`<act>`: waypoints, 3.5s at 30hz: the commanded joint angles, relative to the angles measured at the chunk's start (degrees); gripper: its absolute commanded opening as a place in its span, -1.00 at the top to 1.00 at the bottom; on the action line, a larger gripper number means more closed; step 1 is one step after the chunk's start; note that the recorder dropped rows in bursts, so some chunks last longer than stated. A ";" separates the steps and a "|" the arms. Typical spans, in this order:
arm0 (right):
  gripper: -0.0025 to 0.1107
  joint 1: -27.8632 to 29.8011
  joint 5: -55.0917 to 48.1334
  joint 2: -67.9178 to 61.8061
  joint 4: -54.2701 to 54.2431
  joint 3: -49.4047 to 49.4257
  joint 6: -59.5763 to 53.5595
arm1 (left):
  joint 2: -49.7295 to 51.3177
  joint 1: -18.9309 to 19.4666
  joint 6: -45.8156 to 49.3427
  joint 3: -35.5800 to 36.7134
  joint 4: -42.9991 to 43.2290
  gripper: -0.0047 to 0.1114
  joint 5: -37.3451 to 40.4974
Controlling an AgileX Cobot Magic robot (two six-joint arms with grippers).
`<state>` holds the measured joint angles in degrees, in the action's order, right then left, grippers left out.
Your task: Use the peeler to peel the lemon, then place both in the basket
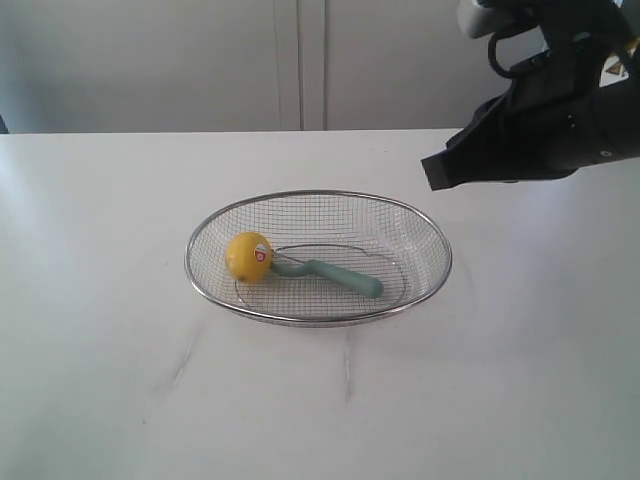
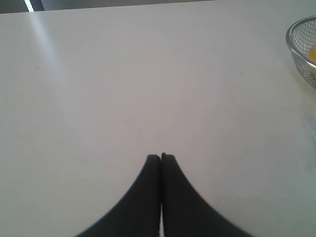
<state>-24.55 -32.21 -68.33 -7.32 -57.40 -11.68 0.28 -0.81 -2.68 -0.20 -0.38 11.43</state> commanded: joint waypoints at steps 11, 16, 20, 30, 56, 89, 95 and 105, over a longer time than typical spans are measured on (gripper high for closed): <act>0.96 15.13 0.68 38.29 -0.34 -0.13 -0.09 | -0.28 0.17 0.08 0.20 -0.59 0.91 0.14; 0.96 20.24 0.58 51.31 -0.34 -0.13 -0.09 | -0.28 0.17 0.08 0.20 -0.59 0.91 0.14; 0.96 20.24 0.42 56.20 -0.34 -0.13 -0.09 | -0.28 0.17 0.08 0.20 -0.59 0.91 0.14; 0.96 20.24 4.31 57.39 -0.19 6.20 -0.09 | -0.28 0.17 0.08 0.20 -0.59 0.91 0.14; 0.96 20.24 5.57 68.33 -0.64 46.10 -0.09 | -0.28 0.17 0.08 0.20 -0.59 0.91 0.14; 0.96 22.63 14.23 68.33 6.25 57.40 -0.09 | -0.28 0.17 0.08 0.20 -0.59 0.91 0.14; 0.96 23.52 14.23 68.33 6.25 57.40 -0.09 | -0.28 0.17 0.08 0.20 -0.59 0.91 0.14; 0.96 27.24 14.23 68.33 5.45 57.40 -0.09 | -0.28 0.17 0.08 0.20 -0.59 0.91 0.14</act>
<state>1.88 -18.75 -0.31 -1.56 -0.23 -11.68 0.28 -0.81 -2.68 -0.20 -0.38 11.43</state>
